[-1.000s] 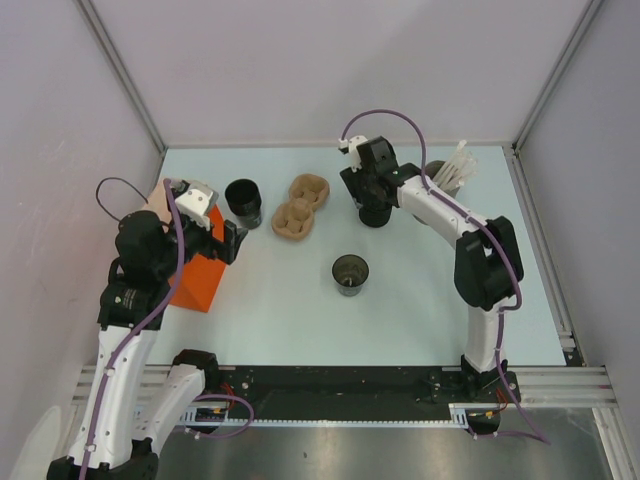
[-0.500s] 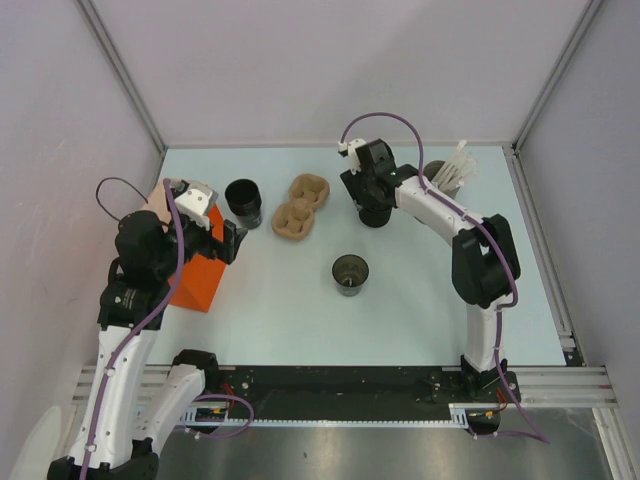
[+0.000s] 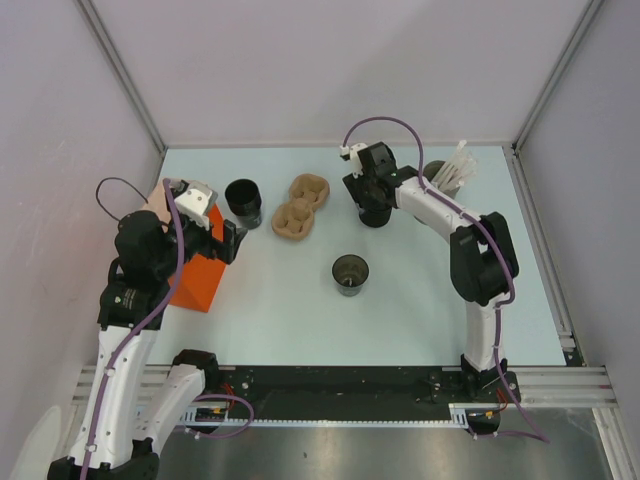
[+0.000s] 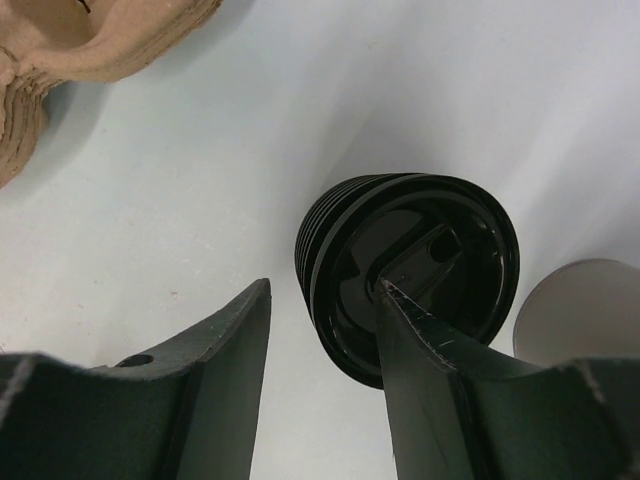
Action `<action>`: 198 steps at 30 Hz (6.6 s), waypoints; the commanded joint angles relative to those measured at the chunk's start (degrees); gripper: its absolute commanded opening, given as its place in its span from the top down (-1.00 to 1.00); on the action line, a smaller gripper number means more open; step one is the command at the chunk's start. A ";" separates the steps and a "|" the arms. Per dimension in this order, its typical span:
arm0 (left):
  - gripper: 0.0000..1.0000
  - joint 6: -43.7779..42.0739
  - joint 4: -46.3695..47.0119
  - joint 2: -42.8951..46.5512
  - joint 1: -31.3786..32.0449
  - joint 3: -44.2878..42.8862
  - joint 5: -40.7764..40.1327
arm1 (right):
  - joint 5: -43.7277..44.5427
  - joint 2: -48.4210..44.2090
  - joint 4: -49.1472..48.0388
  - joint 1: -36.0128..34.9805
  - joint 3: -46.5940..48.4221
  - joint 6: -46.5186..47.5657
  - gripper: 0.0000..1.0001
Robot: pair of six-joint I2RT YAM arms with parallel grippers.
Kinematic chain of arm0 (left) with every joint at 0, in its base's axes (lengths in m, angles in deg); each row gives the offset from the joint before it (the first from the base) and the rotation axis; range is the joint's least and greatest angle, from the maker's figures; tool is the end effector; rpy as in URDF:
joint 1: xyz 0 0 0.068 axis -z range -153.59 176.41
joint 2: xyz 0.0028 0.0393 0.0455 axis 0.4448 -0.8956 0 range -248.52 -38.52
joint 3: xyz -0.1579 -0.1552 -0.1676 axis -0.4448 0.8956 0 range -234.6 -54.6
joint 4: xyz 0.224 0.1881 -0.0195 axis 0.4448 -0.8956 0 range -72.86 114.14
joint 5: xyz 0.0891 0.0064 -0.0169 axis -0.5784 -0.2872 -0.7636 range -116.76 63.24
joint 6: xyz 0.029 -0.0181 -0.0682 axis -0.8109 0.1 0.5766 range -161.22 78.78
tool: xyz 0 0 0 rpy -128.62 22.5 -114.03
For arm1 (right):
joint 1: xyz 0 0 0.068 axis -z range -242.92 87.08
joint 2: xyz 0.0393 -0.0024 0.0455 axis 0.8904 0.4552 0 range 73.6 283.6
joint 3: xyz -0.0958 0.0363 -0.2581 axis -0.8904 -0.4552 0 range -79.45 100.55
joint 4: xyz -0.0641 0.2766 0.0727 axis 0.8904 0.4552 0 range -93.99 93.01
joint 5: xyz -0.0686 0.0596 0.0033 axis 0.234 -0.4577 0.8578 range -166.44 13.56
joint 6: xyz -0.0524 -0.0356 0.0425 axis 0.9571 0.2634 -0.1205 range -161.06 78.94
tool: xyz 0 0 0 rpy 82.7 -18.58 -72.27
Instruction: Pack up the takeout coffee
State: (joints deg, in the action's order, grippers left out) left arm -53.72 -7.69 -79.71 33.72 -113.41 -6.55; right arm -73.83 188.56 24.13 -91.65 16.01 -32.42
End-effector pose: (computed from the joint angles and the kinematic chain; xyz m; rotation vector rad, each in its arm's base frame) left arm 0.1910 -0.0469 0.3990 0.5535 1.7240 -0.2561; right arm 0.4482 0.2423 0.2187 -0.7497 2.2836 0.1086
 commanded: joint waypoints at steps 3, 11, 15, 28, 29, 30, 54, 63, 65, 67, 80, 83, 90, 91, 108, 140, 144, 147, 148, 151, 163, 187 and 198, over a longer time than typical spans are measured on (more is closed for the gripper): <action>-0.99 0.45 1.51 0.67 -0.46 0.45 1.50 | -0.85 0.97 -0.52 0.17 0.17 -0.29 0.04; -1.00 0.54 1.51 0.67 -0.46 0.45 1.50 | -1.21 1.23 -0.35 0.34 0.43 -0.29 0.22; -0.99 0.54 1.60 0.76 -0.46 0.45 1.50 | -0.94 1.32 -0.43 0.43 0.52 -0.29 0.31; -0.99 0.54 1.51 0.41 -0.54 0.36 1.50 | -1.38 -0.52 0.62 0.52 2.27 -0.38 0.82; -0.99 0.54 1.51 0.41 -0.54 0.27 1.59 | -1.56 -1.13 0.88 0.61 2.36 -0.30 0.82; -1.00 0.45 1.51 0.41 -0.46 0.27 1.59 | -1.73 -1.57 1.15 0.61 2.54 -0.29 0.82; -1.00 -15.98 -6.84 -6.09 8.68 -16.86 -0.16 | -36.95 -21.26 25.75 2.01 12.55 9.54 0.82; -0.99 -23.89 -5.70 -13.20 23.43 -20.03 -11.14 | -58.49 -23.90 38.66 3.68 18.61 14.38 0.79; -0.99 -26.00 -4.56 -14.00 24.68 -19.77 -13.60 | -64.55 -23.46 42.43 4.64 20.11 15.87 0.78; -1.00 -29.84 -3.06 -15.32 26.87 -19.07 -15.97 | -71.73 -22.59 46.21 6.75 21.78 17.10 0.78; -0.99 -36.90 -0.51 -17.96 30.75 -15.81 2.70 | -68.18 -25.23 47.72 8.61 9.83 19.91 0.68; -0.99 -37.87 -0.60 -18.14 30.83 -13.97 14.57 | -67.13 -23.21 51.68 7.21 9.57 22.64 0.70; -1.00 -40.59 -0.50 -20.33 33.91 -10.98 21.35 | -64.84 -21.71 49.14 3.86 6.32 21.85 0.71; -1.00 -40.68 -0.60 -20.60 34.17 -10.72 23.19 | -64.93 -21.44 49.22 3.77 6.23 22.03 0.71; -1.00 -40.68 5.99 -25.17 43.31 -7.55 10.83 | -64.40 -18.45 50.19 -0.53 6.41 23.26 0.71; -0.33 -40.16 10.13 -26.66 46.13 -4.91 2.47 | -64.40 -19.33 53.53 -3.17 8.07 25.90 0.74; -0.01 -39.72 10.48 -26.84 46.21 -5.26 2.38 | -64.49 -18.98 53.53 -3.35 8.25 25.81 0.74; -0.01 -39.63 10.13 -27.10 46.21 -5.53 2.73 | -64.40 -18.98 53.53 -3.35 8.51 25.81 0.74; 0.01 -39.63 9.95 -27.19 46.30 -5.53 2.82 | -64.40 -18.98 53.53 -3.35 8.51 25.81 0.74; 0.19 -39.54 9.51 -27.45 46.48 -5.70 3.00 | -64.22 -18.81 53.44 -3.26 9.04 25.63 0.74; 0.81 -36.47 11.18 -26.93 46.65 -3.69 1.77 | -63.35 -19.77 53.79 2.71 14.40 24.84 0.16; 0.96 23.99 30.43 -35.44 25.13 -7.98 19.61 | -26.25 -55.98 14.07 -3.16 -15.74 31.69 -0.99; 0.99 50.54 46.85 -34.93 20.11 -1.75 30.86 | -23.54 -51.16 13.89 -13.36 -16.09 38.11 -0.83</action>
State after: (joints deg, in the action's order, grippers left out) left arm -16.73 29.07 -117.24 54.66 -117.36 18.65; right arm -100.27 136.08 40.50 -101.66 -0.17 2.27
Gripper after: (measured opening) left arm 0.255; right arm 0.926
